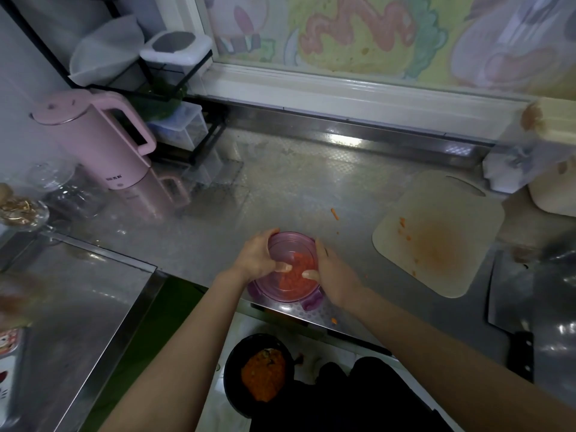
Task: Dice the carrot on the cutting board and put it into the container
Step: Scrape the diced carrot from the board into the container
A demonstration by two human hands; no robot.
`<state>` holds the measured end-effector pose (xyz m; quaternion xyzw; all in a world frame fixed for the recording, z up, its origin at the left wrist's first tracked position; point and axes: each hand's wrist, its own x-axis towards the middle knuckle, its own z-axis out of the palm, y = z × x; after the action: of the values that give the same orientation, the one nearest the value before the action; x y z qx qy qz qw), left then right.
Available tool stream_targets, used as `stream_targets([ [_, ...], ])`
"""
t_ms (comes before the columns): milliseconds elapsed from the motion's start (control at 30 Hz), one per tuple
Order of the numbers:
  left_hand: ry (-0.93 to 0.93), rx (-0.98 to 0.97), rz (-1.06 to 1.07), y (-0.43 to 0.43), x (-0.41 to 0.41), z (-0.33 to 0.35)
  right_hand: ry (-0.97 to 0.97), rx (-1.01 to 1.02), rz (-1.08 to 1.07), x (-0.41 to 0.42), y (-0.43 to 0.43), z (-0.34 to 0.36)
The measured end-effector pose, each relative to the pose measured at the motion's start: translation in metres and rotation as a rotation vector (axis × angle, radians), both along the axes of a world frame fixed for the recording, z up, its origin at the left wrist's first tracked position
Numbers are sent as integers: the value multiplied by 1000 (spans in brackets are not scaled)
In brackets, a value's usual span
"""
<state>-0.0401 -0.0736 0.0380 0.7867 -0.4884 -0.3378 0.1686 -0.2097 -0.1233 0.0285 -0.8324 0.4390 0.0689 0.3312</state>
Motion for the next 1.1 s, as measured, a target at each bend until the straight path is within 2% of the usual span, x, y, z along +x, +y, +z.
stream_targets([
  [67, -3, -22, -37, 5, -1, 0, 1, -7, -15, 0, 1, -1],
  [200, -263, -166, -217, 26, -2, 3, 15, -18, -25, 2, 2, -2],
  [267, -275, -242, -245, 38, 2, 4, 37, -17, -16, 3, 3, -1],
  [467, -184, -104, -409, 70, 17, 11, 47, 4, -7, 5, 2, 1],
  [700, -385, -102, -530, 67, 24, 9, 11, 34, -3, 6, 0, 3],
  [1033, -651, -162, -584, 73, 21, 2, -41, 52, -30, 6, 0, 0],
  [1100, -649, -152, -551, 77, 18, -2, -82, 68, -61, 6, 1, -1],
])
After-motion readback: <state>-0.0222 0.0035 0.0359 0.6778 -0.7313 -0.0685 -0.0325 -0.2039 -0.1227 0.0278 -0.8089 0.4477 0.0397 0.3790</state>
